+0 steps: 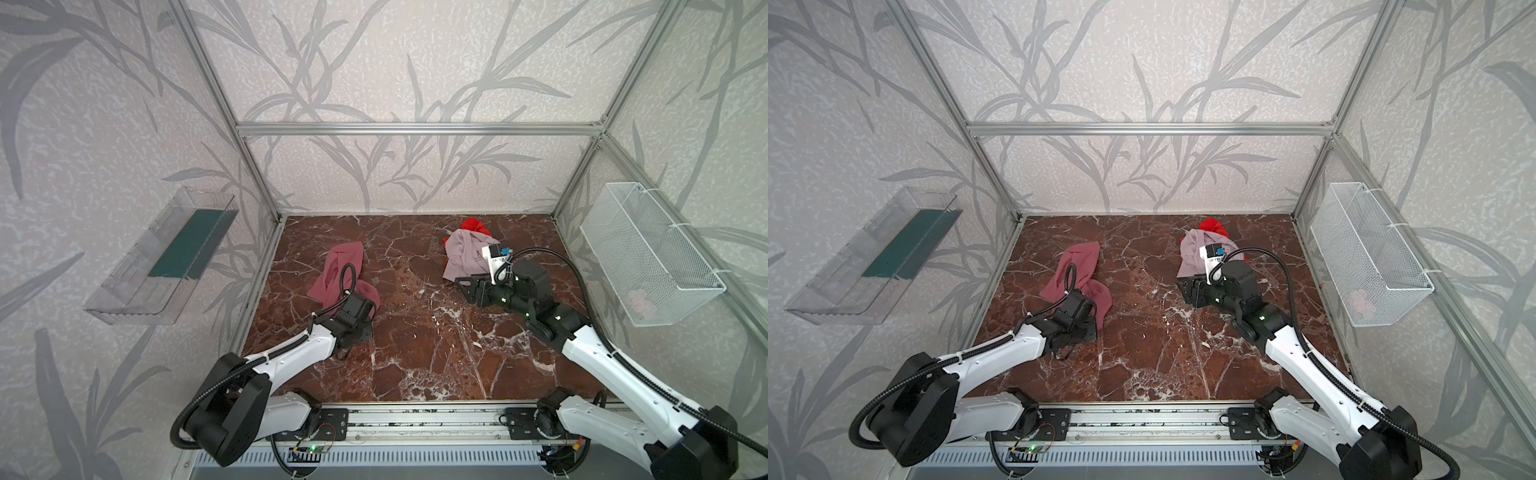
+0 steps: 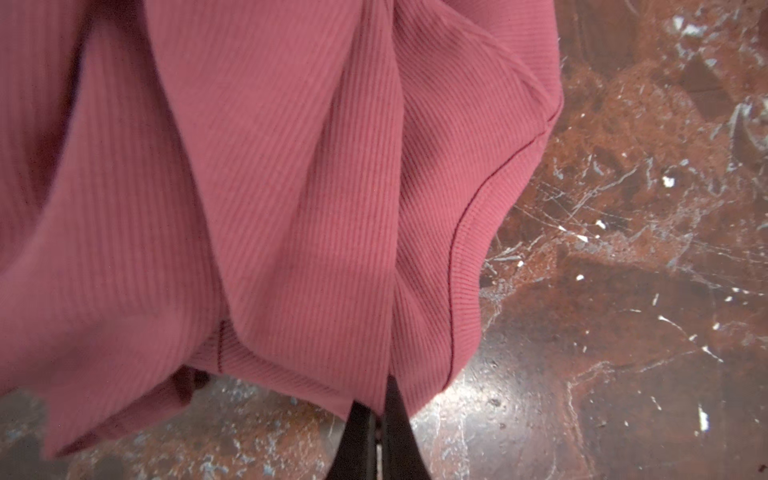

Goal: Pick out a specific cloth from the pile

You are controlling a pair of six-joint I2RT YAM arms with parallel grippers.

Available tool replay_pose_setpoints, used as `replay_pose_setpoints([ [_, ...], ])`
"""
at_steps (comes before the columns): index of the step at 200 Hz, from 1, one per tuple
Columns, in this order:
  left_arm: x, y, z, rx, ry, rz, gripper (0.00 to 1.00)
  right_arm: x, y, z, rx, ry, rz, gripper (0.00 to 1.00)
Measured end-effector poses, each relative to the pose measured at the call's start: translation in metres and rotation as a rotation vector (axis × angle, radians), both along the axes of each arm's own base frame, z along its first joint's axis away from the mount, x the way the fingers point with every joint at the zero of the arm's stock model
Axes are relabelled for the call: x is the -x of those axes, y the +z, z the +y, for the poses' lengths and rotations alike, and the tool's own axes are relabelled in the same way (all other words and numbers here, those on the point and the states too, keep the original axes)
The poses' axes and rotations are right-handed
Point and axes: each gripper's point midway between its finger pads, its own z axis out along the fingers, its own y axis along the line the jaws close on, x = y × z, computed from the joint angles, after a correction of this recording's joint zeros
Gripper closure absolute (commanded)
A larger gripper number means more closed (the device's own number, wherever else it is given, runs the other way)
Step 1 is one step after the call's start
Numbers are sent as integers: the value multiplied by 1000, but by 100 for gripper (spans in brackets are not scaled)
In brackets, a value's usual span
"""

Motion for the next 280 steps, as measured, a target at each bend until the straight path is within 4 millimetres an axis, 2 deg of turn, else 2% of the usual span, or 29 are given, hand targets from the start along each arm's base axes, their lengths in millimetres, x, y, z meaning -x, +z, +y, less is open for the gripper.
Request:
replay_pose_setpoints([
  [37, 4, 35, 4, 47, 9, -87, 100, 3, 4, -1, -16, -1, -5, 37],
  [105, 28, 102, 15, 88, 22, -186, 100, 8, 3, 6, -38, 44, 14, 37],
  [163, 34, 155, 18, 94, 16, -233, 100, 8, 19, 11, -66, 66, -5, 37],
  [207, 19, 200, 22, 41, 5, -331, 100, 9, 21, 12, -69, 71, -8, 37],
  [235, -2, 224, 22, -49, -12, -371, 100, 5, 27, 14, -73, 72, -14, 37],
  [254, -20, 232, 19, -103, -24, -380, 100, 2, 28, 16, -73, 73, -14, 37],
  [280, -48, 233, 18, -160, -30, -381, 100, -1, 26, 18, -70, 76, -5, 37],
])
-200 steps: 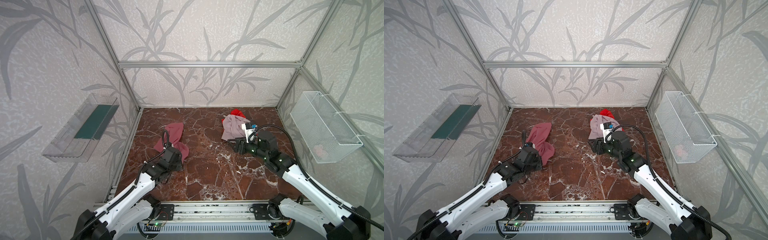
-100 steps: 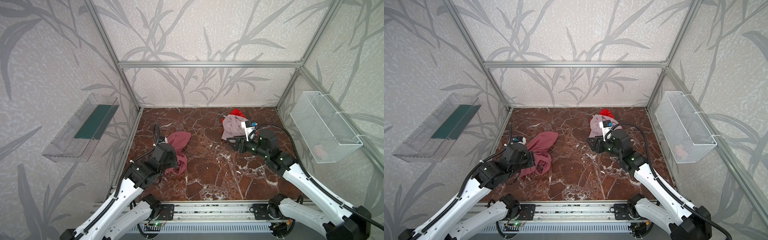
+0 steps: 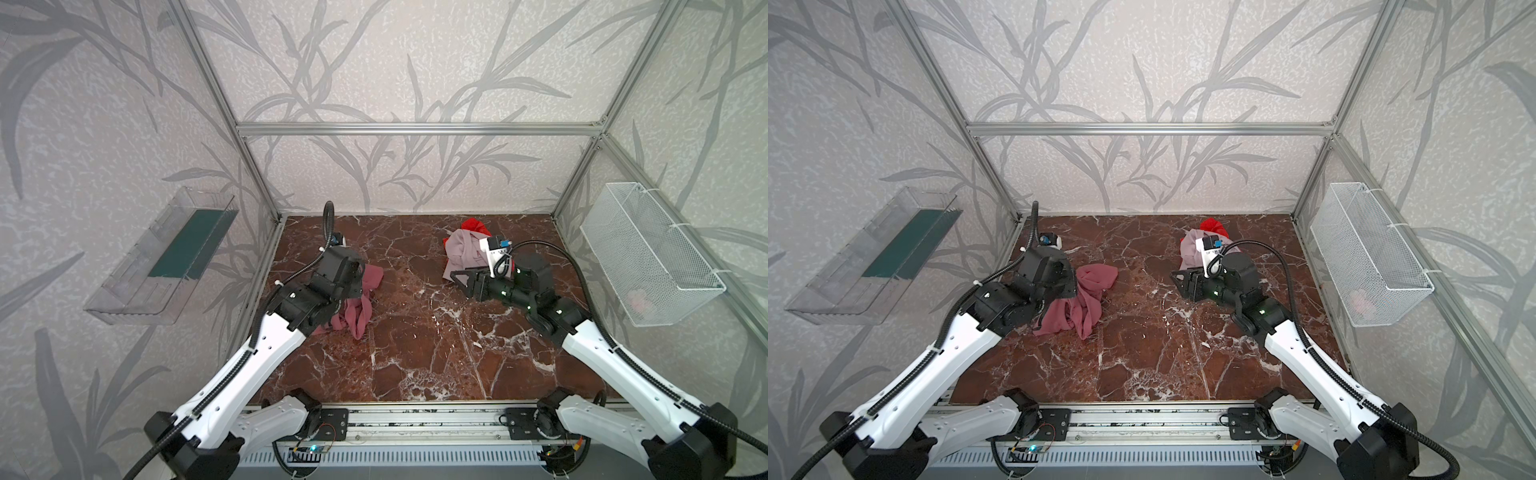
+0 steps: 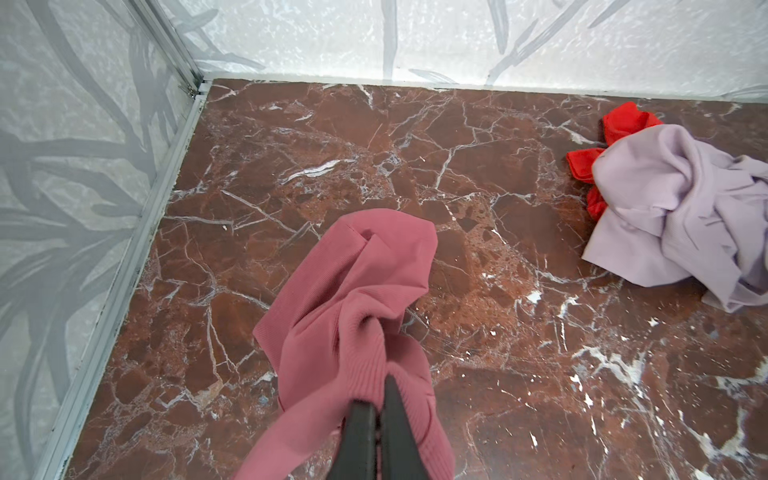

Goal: Pick out a specific cloth from the pile

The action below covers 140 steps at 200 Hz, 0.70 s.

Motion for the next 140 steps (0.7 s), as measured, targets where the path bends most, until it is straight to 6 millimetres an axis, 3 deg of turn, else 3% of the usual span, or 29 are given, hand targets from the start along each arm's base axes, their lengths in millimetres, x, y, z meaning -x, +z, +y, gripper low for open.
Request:
replay_pose_setpoints([
  [67, -77, -18, 23, -4, 77, 20, 100, -5, 6, 3, 4, 9, -14, 37],
  [100, -111, -52, 30, 7, 94, 77, 100, -6, 5, 3, 8, 7, -13, 37],
  [140, -143, -103, 22, 41, 70, 148, 100, -5, 2, 2, 16, 7, -2, 37],
])
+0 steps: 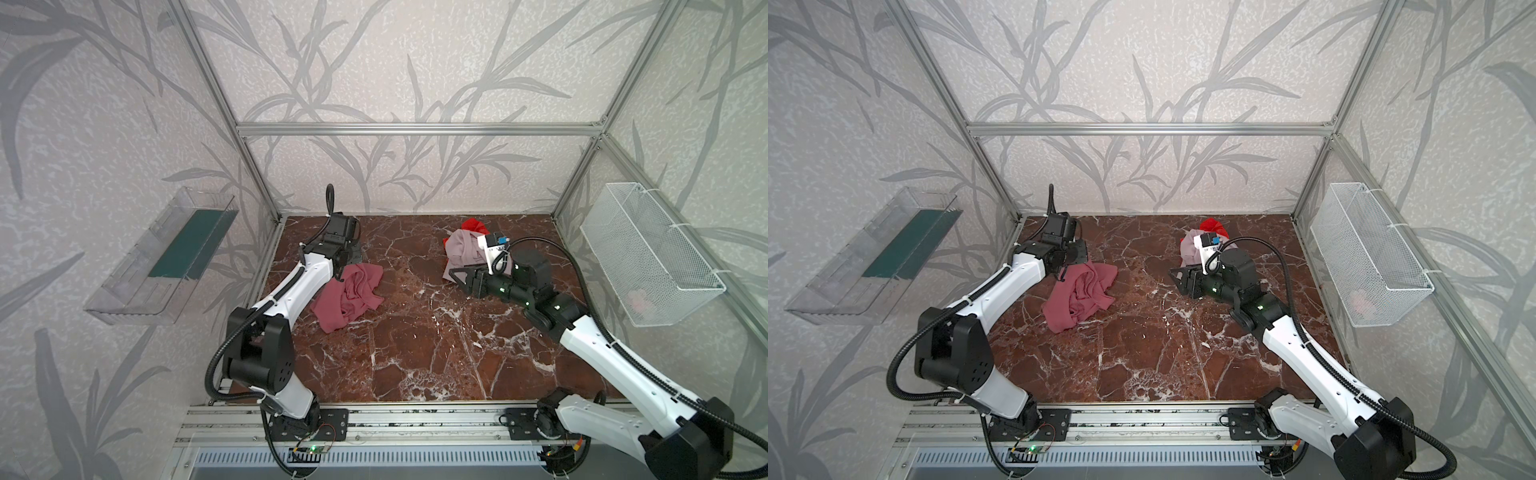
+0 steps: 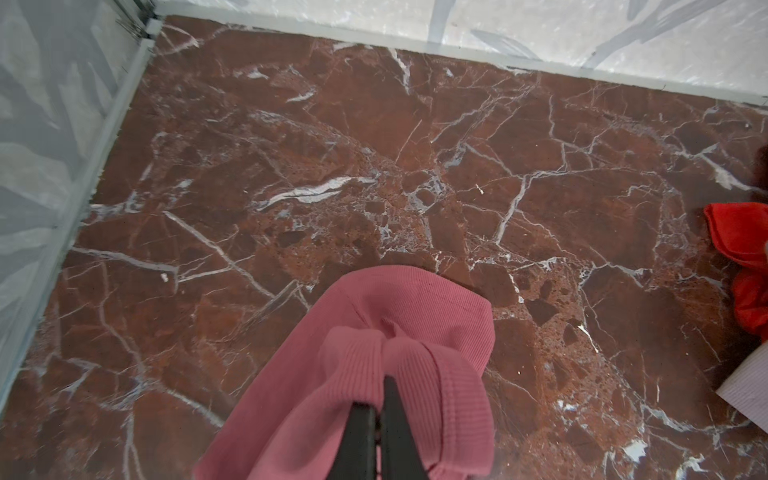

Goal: Pick out a specific cloth from the pile

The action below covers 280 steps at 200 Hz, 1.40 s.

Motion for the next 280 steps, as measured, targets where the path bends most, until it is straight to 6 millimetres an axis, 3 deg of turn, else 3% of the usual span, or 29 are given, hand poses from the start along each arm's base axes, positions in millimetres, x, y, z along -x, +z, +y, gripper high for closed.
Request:
replay_pose_setpoints([
  [31, -14, -33, -12, 43, -20, 37, 100, 6, -4, -4, 18, -3, 14, 37],
  [61, -16, -62, -20, 86, -25, 85, 100, 14, -5, -11, 25, -13, 10, 37],
  [68, -15, -66, -22, 97, -25, 91, 91, 15, -6, -12, 27, -14, 12, 37],
  [79, -12, -70, -24, 117, -28, 97, 69, 17, -8, -13, 31, -14, 17, 37],
  [94, -10, -70, -26, 137, -29, 91, 63, 18, -10, -14, 33, -14, 23, 37],
  [120, -2, -51, -26, 164, -32, 45, 54, 21, -14, -15, 36, -15, 29, 37],
  [163, 22, 38, -15, 194, -29, -159, 48, 21, -13, -15, 33, -13, 27, 37],
  [177, 38, 56, -9, 199, -17, -196, 48, 20, -13, -14, 28, -14, 27, 37],
  [188, 54, 57, -4, 201, -3, -196, 47, 19, -12, -13, 23, -13, 25, 37],
  [208, 87, 38, 6, 209, 34, -147, 43, 16, -15, -10, 19, -6, 32, 37],
  [250, 166, -46, 25, 227, 147, 64, 40, 6, -34, 4, 14, 33, 86, 37],
  [280, 198, -80, 37, 243, 233, 125, 36, 1, -45, 15, 0, 64, 131, 37],
])
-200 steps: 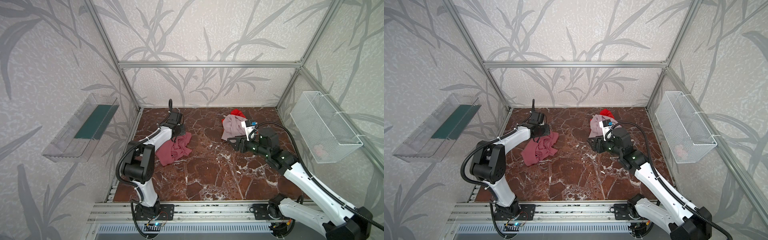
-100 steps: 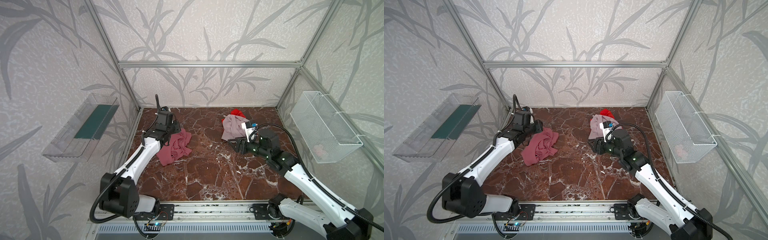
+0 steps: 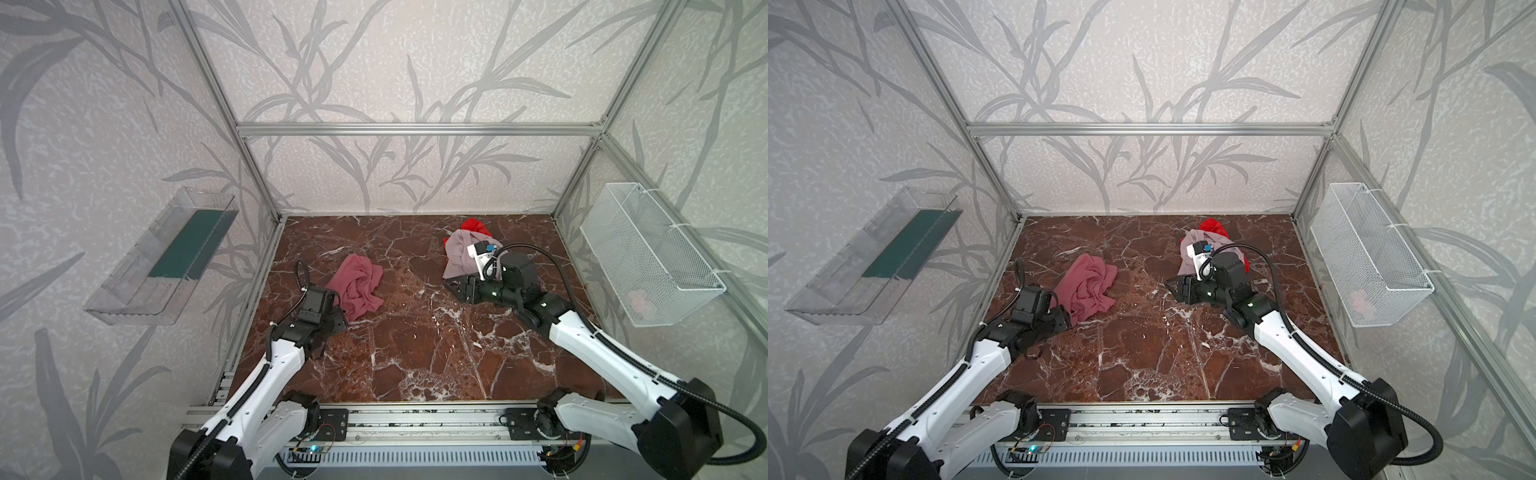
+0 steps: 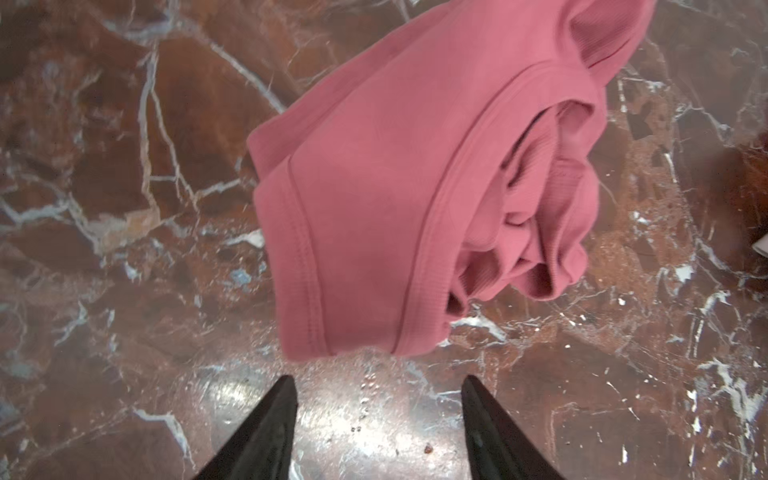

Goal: Pick out a specific cloth from the pile

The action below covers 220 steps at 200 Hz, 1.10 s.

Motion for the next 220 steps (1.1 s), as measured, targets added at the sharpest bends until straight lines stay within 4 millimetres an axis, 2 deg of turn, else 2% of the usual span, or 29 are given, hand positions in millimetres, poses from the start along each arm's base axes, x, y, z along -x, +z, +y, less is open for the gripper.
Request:
replay_pose_setpoints([
  [22, 10, -14, 5, 15, 43, 22, 36, -3, -1, 5, -6, 14, 12, 37],
  [42, 10, -20, 8, 19, 69, 39, 40, -5, 5, 8, -21, 22, 3, 37],
  [94, -11, -20, 14, 20, 100, -9, 74, -6, 12, 9, -34, 25, -14, 37],
  [115, -15, -18, 18, 3, 97, -25, 100, -5, 14, 8, -34, 22, -19, 37],
  [162, -20, -11, 19, -24, 61, -33, 100, -3, 17, 5, -27, 15, -29, 37],
  [220, -48, 53, 6, 13, -7, -138, 100, -4, 18, 3, -25, 6, -32, 37],
])
